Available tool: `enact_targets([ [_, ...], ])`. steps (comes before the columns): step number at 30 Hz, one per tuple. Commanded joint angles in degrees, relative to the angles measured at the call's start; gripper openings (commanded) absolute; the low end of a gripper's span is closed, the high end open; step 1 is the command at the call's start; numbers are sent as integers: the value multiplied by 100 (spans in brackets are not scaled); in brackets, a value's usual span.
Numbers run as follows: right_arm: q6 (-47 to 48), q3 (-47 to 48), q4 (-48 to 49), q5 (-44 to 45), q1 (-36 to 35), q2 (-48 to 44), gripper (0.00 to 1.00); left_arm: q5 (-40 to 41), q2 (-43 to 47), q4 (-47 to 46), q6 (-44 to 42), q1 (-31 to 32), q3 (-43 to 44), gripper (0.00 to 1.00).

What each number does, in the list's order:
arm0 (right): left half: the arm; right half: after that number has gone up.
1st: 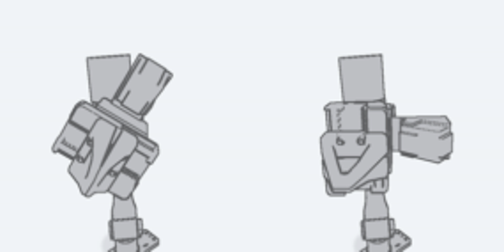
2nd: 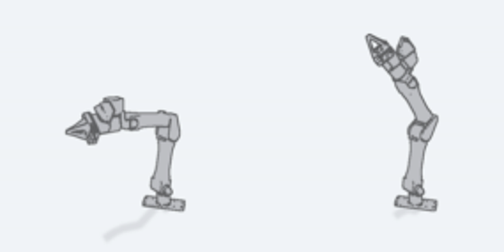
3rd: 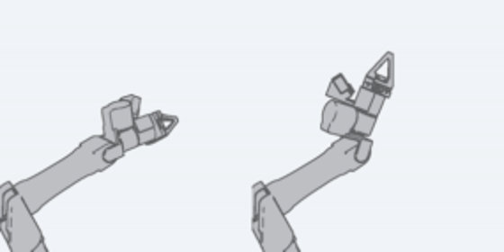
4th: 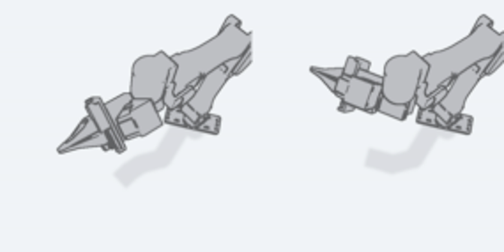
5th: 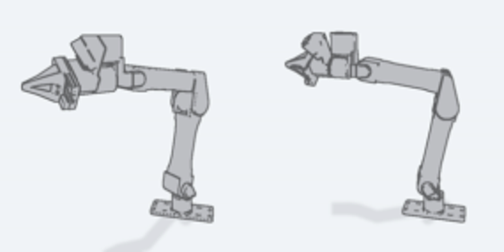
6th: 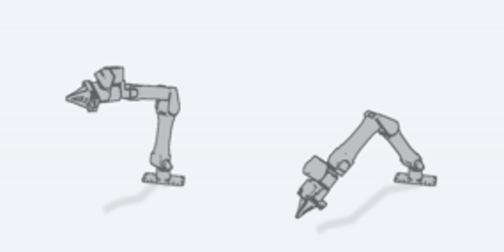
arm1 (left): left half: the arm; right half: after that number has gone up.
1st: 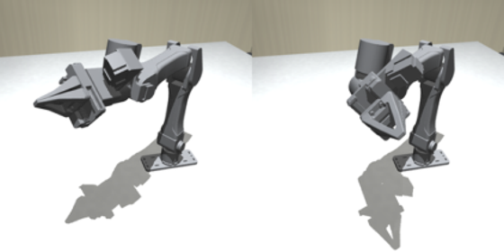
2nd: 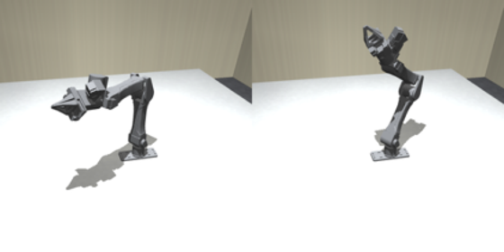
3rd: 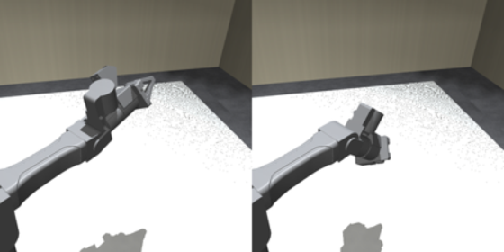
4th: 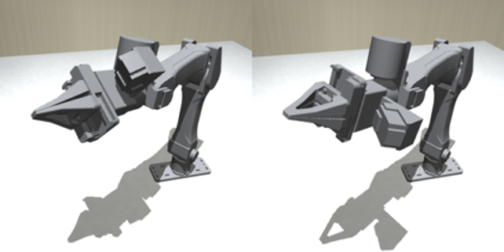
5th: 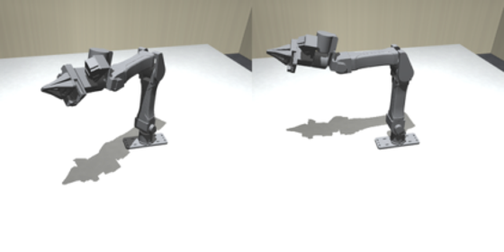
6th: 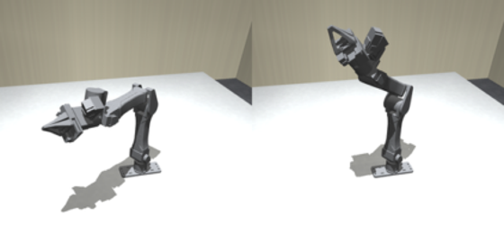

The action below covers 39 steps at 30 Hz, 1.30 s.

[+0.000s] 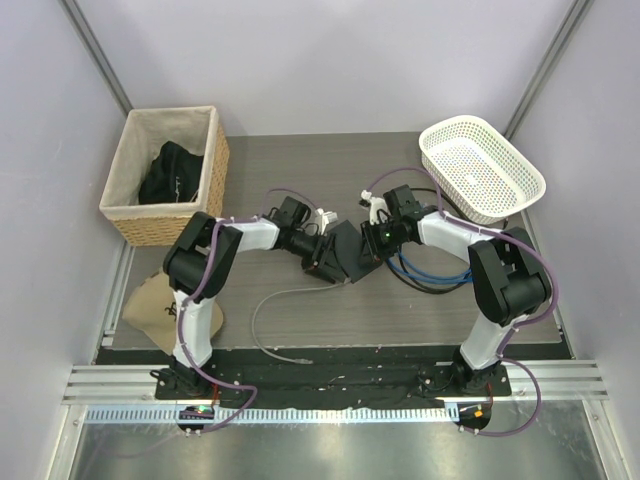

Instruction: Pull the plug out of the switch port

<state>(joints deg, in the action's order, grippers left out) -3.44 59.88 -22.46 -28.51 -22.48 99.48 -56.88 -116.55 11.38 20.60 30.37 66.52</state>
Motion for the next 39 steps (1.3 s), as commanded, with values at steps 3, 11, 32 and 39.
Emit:
enact_targets([
  [3, -183, -134, 101, 258, 24, 221, 20, 274, -360, -373, 208, 135, 212, 61],
  [11, -323, -152, 198, 258, 51, 291, 20, 889, -377, -268, 199, 329, 256, 49],
  [32, -438, -292, 321, 346, 86, 168, 20, 1391, -764, 242, -12, 558, 722, 15],
  [39, -438, -301, 339, 364, 103, 186, 20, 1549, -843, 409, -196, 540, 818, 0],
])
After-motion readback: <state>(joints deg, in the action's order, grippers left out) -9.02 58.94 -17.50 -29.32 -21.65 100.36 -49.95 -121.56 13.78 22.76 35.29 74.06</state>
